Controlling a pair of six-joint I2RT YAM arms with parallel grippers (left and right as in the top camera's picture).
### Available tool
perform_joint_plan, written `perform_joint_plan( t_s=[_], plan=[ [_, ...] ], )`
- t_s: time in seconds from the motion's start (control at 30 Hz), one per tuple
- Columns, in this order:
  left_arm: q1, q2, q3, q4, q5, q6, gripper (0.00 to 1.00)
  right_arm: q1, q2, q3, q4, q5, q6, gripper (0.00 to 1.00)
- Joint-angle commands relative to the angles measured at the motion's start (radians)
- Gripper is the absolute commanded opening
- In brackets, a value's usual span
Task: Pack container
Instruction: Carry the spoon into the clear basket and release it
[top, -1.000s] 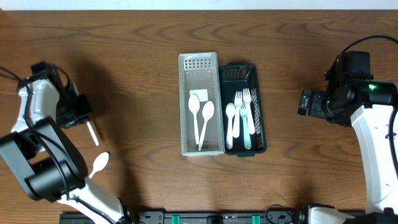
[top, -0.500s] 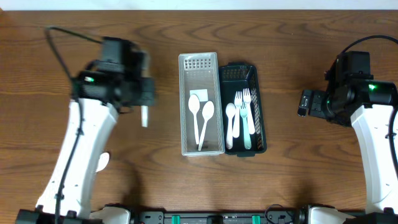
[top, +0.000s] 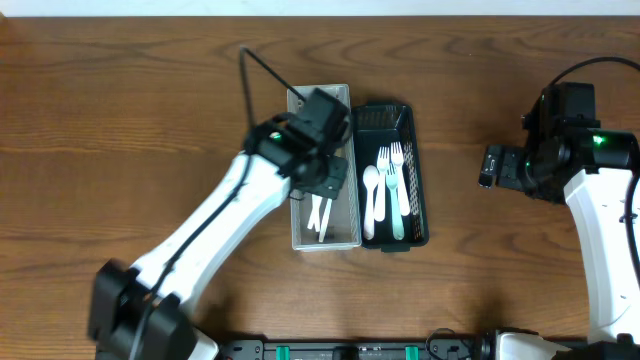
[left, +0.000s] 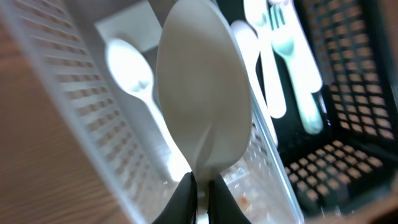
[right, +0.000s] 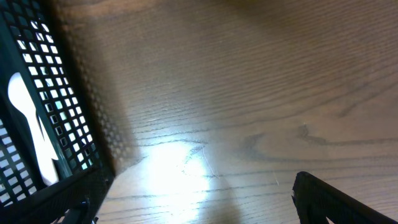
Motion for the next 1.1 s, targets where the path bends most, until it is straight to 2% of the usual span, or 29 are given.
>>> perform_joint_plan(
  t_s=[0.0, 0.27, 0.3, 0.33, 0.47, 0.6, 0.77, 0.8, 0.9, 0.97, 1.03, 1.07],
  plan=[
    [-0.017, 0.094, 0.007, 0.01, -0.009, -0.075, 0.06, -0.009, -0.003, 0.0, -0.001, -0.004, -0.014, 0.99],
    [-0.014, 0.207, 0.007, 0.037, -0.009, -0.074, 0.06, -0.009, -0.003, 0.0, -0.008, -0.004, -0.014, 0.99],
    [-0.015, 0.207, 0.007, 0.04, -0.009, -0.074, 0.14, -0.009, -0.003, 0.0, -0.008, -0.004, -0.014, 0.99],
    [-0.015, 0.205, 0.007, 0.044, -0.009, -0.074, 0.28, -0.009, -0.003, 0.0, -0.008, -0.004, -0.014, 0.99],
    [-0.013, 0.203, 0.007, 0.044, -0.009, -0.062, 0.44, -0.009, -0.003, 0.0, -0.008, -0.004, -0.014, 0.99],
    [-0.009, 0.189, 0.014, 0.042, -0.022, -0.052, 0.45, -0.009, -0.003, 0.0, -0.008, -0.004, -0.014, 0.99],
    [-0.008, 0.098, 0.086, -0.014, -0.157, -0.053, 0.45, -0.009, -0.003, 0.0, -0.008, -0.004, -0.014, 0.99],
    [-0.006, 0.076, 0.104, -0.029, -0.182, -0.054, 0.48, -0.009, -0.003, 0.0, -0.008, -0.004, -0.014, 0.99],
    [0.031, -0.022, 0.175, -0.103, -0.288, -0.162, 0.61, -0.009, -0.003, 0.0, -0.008, -0.003, -0.014, 0.99],
    [0.089, -0.098, 0.19, -0.149, -0.318, -0.286, 0.62, -0.009, -0.003, 0.0, -0.009, -0.003, -0.014, 0.99],
    [0.178, -0.177, 0.19, -0.216, -0.317, -0.472, 0.62, -0.009, -0.003, 0.0, -0.011, -0.004, -0.014, 0.99],
    [0.223, -0.211, 0.19, -0.255, -0.317, -0.572, 0.66, -0.009, -0.003, 0.0, -0.011, -0.004, -0.014, 0.99]
  ],
)
